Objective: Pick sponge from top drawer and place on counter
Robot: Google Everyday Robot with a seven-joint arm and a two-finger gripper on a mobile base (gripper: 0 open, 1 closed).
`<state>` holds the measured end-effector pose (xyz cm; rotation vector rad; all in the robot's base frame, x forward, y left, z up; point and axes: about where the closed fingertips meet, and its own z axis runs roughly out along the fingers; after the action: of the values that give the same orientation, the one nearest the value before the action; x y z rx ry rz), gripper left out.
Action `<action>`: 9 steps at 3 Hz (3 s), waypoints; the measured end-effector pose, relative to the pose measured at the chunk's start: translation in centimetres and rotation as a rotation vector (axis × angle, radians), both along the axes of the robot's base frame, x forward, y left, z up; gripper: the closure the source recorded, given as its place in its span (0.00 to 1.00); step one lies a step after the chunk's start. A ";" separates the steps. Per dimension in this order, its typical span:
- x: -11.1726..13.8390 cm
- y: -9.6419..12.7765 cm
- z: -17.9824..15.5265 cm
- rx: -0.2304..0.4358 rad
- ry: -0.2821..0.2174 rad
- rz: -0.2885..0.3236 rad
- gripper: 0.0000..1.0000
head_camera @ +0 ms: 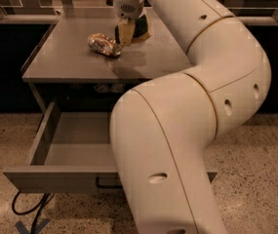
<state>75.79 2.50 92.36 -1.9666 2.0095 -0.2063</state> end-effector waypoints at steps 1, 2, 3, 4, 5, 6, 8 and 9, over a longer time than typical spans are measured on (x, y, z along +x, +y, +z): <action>-0.4 -5.5 0.5 0.072 -0.005 -0.106 1.00; -0.1 -10.9 0.1 0.122 -0.013 -0.192 1.00; 1.2 -13.0 -2.2 0.153 0.012 -0.219 1.00; 3.1 -11.9 -6.7 0.189 0.070 -0.184 1.00; 4.2 -10.7 -10.3 0.220 0.116 -0.164 1.00; 4.5 -10.5 -10.2 0.223 0.108 -0.163 0.86; 4.5 -10.5 -9.9 0.223 0.108 -0.163 0.39; 4.5 -10.5 -9.9 0.223 0.108 -0.163 0.16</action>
Offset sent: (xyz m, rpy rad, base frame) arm 0.0021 -0.1821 0.0035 0.1833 -0.0226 -0.3030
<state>80.25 -7.98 82.43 -1.7129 2.1572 0.0869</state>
